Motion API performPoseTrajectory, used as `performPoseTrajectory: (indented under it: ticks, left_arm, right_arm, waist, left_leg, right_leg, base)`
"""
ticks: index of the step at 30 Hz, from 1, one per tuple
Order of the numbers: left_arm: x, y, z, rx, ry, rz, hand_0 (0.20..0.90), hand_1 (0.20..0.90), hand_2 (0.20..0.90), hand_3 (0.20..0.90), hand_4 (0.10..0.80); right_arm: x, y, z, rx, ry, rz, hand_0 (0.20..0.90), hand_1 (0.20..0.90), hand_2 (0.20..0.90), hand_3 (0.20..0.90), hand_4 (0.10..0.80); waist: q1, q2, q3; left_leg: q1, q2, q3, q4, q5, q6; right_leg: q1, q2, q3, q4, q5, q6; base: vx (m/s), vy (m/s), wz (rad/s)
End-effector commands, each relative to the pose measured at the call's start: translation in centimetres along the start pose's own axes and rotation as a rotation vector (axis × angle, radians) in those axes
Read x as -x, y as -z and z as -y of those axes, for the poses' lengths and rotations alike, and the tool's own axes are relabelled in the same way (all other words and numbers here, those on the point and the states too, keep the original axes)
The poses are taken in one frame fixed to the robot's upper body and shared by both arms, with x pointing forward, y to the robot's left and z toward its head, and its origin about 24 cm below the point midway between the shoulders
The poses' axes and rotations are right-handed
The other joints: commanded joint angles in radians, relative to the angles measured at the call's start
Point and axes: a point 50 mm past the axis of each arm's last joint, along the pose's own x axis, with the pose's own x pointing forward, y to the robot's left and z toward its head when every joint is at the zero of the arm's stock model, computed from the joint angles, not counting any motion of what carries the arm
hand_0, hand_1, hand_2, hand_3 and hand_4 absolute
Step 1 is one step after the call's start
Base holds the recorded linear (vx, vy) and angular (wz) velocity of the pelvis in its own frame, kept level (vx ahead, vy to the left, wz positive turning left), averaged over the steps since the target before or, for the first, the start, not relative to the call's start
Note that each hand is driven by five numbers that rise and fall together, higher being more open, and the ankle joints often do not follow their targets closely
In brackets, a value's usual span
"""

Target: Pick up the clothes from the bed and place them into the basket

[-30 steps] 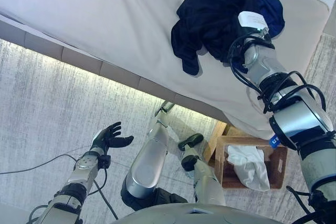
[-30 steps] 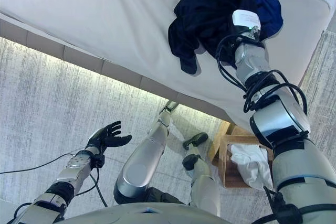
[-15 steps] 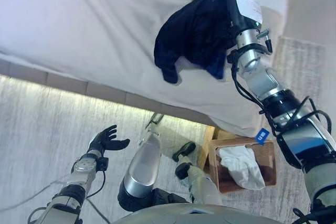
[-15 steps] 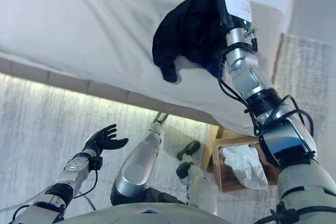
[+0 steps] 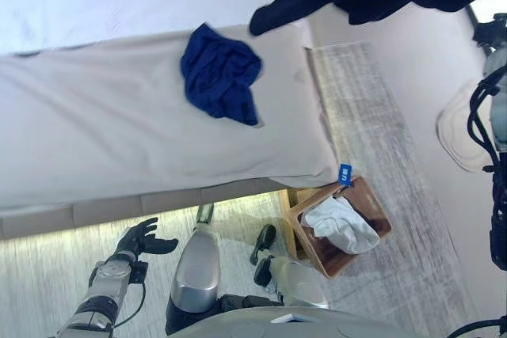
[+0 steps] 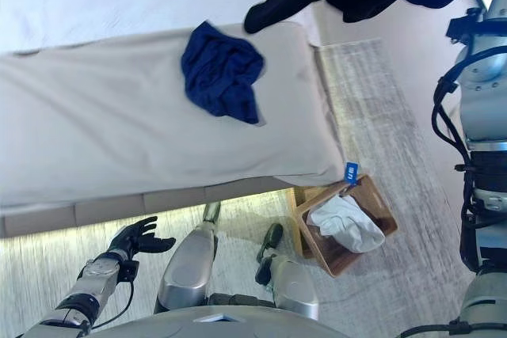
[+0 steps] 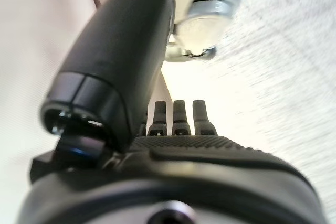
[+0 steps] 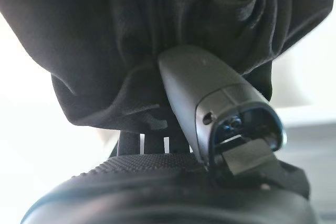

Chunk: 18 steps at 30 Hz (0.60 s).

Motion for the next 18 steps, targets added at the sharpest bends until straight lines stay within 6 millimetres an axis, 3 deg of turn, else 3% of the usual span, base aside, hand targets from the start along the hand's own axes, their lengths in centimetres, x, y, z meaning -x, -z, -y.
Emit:
performPoseTrajectory:
  ticks: [1, 8, 18]
  left_arm:
    - [1.1, 4.9, 2.1, -0.092, 0.084, -0.154, 0.9, 0.9, 0.9, 0.9, 0.8]
    - [1.0, 4.8, 3.0, -0.12, 0.123, -0.157, 0.9, 0.9, 0.9, 0.9, 0.8]
    - [0.9, 4.3, 2.5, -0.178, 0.137, -0.161, 0.9, 0.9, 0.9, 0.9, 0.8]
  right_arm:
    - [-1.4, 0.6, 3.7, 0.045, 0.129, 0.038, 0.3, 0.3, 0.3, 0.2, 0.1]
    - [0.2, 3.7, 4.7, 0.052, 0.066, -0.076, 0.3, 0.3, 0.3, 0.2, 0.1]
    - [8.2, 8.4, -0.1, 0.133, -0.457, -0.267, 0.3, 0.3, 0.3, 0.2, 0.1]
  waist:
    - [-0.042, 0.076, -0.292]
    - [-0.095, 0.09, -0.31]
    - [-0.165, 0.12, -0.29]
  left_leg:
    - [0.181, -0.011, 0.055, -0.183, -0.088, 0.04]
    - [0.212, -0.007, 0.088, -0.186, -0.099, 0.035]
    - [0.235, -0.009, 0.145, -0.168, -0.116, 0.043]
  right_leg:
    - [0.041, 0.039, 0.025, 0.019, -0.063, 0.055]
    - [0.049, 0.05, 0.073, 0.009, -0.061, 0.05]
    - [0.033, 0.049, 0.125, 0.04, -0.076, 0.037]
  base:
    - [0.001, -0.055, -0.54]
    - [-0.001, -0.06, -0.41]
    - [0.0, -0.086, -0.21]
